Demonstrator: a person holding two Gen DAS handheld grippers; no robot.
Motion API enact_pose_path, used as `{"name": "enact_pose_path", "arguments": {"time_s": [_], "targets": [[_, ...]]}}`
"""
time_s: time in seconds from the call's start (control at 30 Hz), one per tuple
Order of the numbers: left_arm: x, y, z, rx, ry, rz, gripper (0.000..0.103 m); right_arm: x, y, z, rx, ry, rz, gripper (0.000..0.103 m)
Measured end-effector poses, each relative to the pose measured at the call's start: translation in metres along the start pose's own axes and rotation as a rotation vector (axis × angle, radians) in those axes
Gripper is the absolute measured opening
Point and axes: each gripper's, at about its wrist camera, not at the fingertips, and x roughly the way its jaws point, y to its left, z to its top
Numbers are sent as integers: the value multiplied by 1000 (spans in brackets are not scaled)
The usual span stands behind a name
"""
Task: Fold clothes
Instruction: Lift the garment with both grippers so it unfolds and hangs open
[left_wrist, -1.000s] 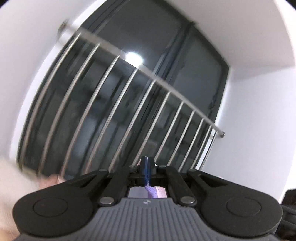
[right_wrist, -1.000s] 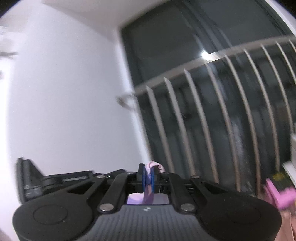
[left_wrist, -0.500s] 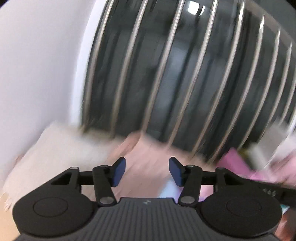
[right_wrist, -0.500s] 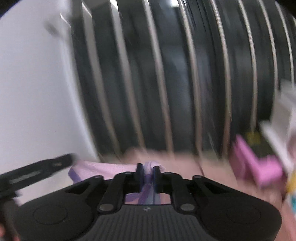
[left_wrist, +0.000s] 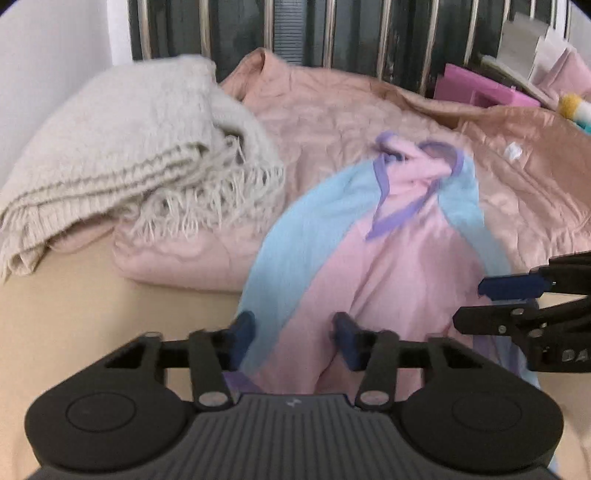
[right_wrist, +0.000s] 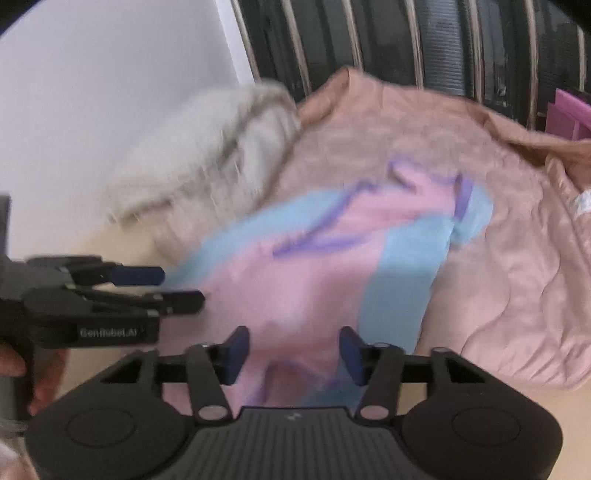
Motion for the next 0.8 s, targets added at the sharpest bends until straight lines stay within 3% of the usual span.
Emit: {"name": "enact_pose_path", "arguments": {"time_s": [0.03,0.1,0.17,0.33,0.43,0.5,0.53,0.57,0.6,0.67,0.73,0.8], "targets": [[-3,1,0,-3,-2,-12,2,-1,2,-5,-25,-9,-20,21],[-9,5,2,-41,38,-71,2,-5,1,-12,-53,-2,-41,3],[-23,9,5,-88,20,-158,2,-21,1,-16,-48,24,-34,2],[-44,22,36,-265,-73,-294,2,-56,-26,7,48,-97,-62,2],[-35,35,54,-460,-165,-259,3,-63,-46,28,110,-155,-97,2],[-20,38,61,-497,-137,-164,15,-59,-60,38,154,-176,-139,4],[-14,40,63,-508,-123,-118,20,-51,-68,40,178,-175,-172,11],[-15,39,59,-492,-114,-86,21,-44,-73,39,193,-154,-204,14],[-21,39,50,-455,-115,-108,22,-50,-74,31,193,-145,-194,14],[-46,28,20,-285,-136,-203,39,-66,-73,14,187,-130,-160,18],[-69,12,-11,-106,-151,-270,52,-98,-57,-17,137,-180,-42,36],[-75,-7,-38,-7,-106,-286,54,-120,-38,-47,91,-183,76,37]]}}
